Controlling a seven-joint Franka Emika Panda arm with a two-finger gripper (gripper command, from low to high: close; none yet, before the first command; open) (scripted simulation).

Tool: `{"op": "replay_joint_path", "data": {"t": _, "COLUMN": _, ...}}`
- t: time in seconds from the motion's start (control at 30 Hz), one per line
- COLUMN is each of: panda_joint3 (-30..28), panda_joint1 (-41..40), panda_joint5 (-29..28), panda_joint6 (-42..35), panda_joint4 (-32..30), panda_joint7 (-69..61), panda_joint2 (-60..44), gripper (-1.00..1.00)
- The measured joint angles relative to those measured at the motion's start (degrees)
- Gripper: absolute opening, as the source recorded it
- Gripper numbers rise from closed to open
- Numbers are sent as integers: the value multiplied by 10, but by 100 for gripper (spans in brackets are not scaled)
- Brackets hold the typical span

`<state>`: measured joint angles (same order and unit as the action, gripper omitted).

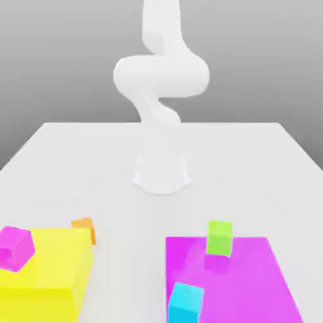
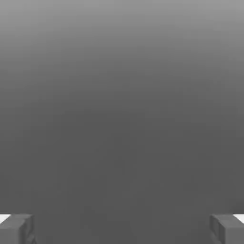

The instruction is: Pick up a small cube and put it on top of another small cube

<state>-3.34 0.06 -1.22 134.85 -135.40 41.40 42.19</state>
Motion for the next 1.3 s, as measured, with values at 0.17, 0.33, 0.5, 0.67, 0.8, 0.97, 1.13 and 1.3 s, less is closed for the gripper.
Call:
{"op": "replay_joint_path", "data": {"t": 0.17, "panda_joint3": -77, "panda_joint1": -4, "panda_joint5": -23, "panda_joint6": 73, "panda_joint4": -83, "panda_joint7": -109, "panda_joint2": -88, "gripper": 0}}
{"op": "replay_joint_path", "data": {"t": 0.33, "panda_joint3": -150, "panda_joint1": -15, "panda_joint5": -42, "panda_joint6": 145, "panda_joint4": -166, "panda_joint7": -222, "panda_joint2": -176, "gripper": 0}}
{"op": "replay_joint_path", "data": {"t": 0.5, "panda_joint3": -230, "panda_joint1": -31, "panda_joint5": -61, "panda_joint6": 228, "panda_joint4": -257, "panda_joint7": -353, "panda_joint2": -281, "gripper": 0}}
{"op": "replay_joint_path", "data": {"t": 0.67, "panda_joint3": -281, "panda_joint1": -44, "panda_joint5": -20, "panda_joint6": 319, "panda_joint4": -324, "panda_joint7": -505, "panda_joint2": -402, "gripper": 0}}
{"op": "replay_joint_path", "data": {"t": 0.8, "panda_joint3": -235, "panda_joint1": -59, "panda_joint5": 104, "panda_joint6": 356, "panda_joint4": -316, "panda_joint7": -602, "panda_joint2": -456, "gripper": 0}}
{"op": "replay_joint_path", "data": {"t": 0.97, "panda_joint3": -109, "panda_joint1": -152, "panda_joint5": 242, "panda_joint6": 396, "panda_joint4": -299, "panda_joint7": -703, "panda_joint2": -515, "gripper": 0}}
{"op": "replay_joint_path", "data": {"t": 1.13, "panda_joint3": 13, "panda_joint1": -257, "panda_joint5": 303, "panda_joint6": 442, "panda_joint4": -289, "panda_joint7": -748, "panda_joint2": -570, "gripper": -100}}
{"op": "replay_joint_path", "data": {"t": 1.3, "panda_joint3": 13, "panda_joint1": -257, "panda_joint5": 303, "panda_joint6": 441, "panda_joint4": -289, "panda_joint7": -748, "panda_joint2": -570, "gripper": -100}}
